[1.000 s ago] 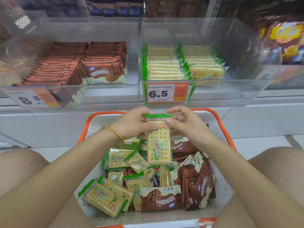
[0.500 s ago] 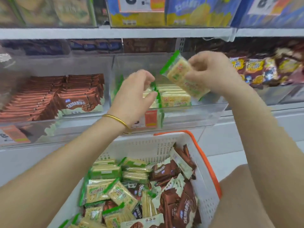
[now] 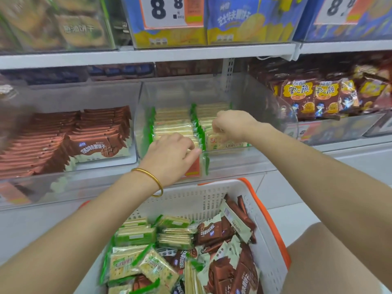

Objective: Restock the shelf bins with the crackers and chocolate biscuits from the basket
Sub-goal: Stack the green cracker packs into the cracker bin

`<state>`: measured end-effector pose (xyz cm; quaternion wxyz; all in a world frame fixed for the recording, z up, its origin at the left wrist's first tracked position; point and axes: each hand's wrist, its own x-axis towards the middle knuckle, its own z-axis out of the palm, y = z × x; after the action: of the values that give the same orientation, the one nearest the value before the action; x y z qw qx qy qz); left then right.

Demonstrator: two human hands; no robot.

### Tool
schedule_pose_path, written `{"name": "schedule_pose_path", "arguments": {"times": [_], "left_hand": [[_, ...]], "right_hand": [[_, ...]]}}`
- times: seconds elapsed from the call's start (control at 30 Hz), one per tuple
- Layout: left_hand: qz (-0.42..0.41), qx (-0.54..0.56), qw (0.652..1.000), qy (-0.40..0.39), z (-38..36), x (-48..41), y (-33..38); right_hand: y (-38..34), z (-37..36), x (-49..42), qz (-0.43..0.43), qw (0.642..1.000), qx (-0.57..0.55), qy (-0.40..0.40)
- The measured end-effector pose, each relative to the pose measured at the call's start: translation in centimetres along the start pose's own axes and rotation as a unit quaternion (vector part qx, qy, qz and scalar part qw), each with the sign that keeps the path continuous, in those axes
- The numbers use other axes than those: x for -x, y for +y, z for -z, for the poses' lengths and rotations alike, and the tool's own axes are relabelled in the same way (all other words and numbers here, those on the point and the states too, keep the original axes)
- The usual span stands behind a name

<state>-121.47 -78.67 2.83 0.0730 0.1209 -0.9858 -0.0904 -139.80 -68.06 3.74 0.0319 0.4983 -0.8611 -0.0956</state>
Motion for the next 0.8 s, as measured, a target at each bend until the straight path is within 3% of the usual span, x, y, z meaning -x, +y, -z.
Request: {"name": "schedule_pose_path", "arguments": {"times": [0.13,0.3,0.47,0.53,0.6,0.67,0.73,0.8], "left_hand": [[-0.007,-0.002,1.000,0.006,-0.2,0.0,-0.1],[-0.020,0.025,0.999,0.031,-0.1,0.4,-0.1],[-0.121,0.075,0.967,0.213,0.2,3.6,-0.3],[-0.165,0.078,0.953,0.242,-0.2,5.6,-0.5],[-0.193,0.079,0.954,0.215,-1.2,7.7,-1.3],[-0.182,0.071,0.969,0.150,-3.0,9.7,-2.8],[-0.121,0.060,0.990,0.049,-5.1,11.4,-4.6],[-0.032,0.024,0.996,-0.075,-7.3,12.1,-6.6]], "right_hand": [[-0.2,-0.6,0.2,0.038,0.999,-0.004,0.014],[0.2,-0.7,0.2,0.008,0.998,-0.056,0.026],[0.4,0.0,1.8,-0.026,0.993,-0.104,0.048],[-0.4,0.9,3.3,-0.040,0.984,-0.136,0.107],[-2.6,2.2,6.0,-0.043,0.950,-0.227,0.209],[-6.1,2.9,9.3,-0.011,0.890,-0.377,0.258],[-10.2,1.2,11.4,0.030,0.849,-0.498,0.175],[-14.2,-2.7,11.5,0.044,0.861,-0.507,0.005]]}}
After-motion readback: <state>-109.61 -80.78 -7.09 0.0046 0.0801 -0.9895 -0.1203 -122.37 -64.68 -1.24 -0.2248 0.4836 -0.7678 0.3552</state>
